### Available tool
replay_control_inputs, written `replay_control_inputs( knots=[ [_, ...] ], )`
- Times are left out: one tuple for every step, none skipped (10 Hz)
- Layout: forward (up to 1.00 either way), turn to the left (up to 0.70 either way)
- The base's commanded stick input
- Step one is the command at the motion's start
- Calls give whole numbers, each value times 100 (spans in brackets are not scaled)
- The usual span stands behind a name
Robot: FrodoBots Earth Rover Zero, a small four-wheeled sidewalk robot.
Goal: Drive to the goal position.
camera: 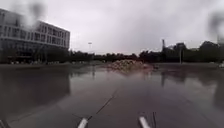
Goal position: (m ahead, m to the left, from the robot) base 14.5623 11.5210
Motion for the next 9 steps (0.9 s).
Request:
replay_control_inputs(
  knots=[
    [100,3],
    [100,4],
    [100,6],
    [100,16],
    [100,24],
    [100,28],
    [100,28],
    [100,28],
    [100,28]
  ],
)
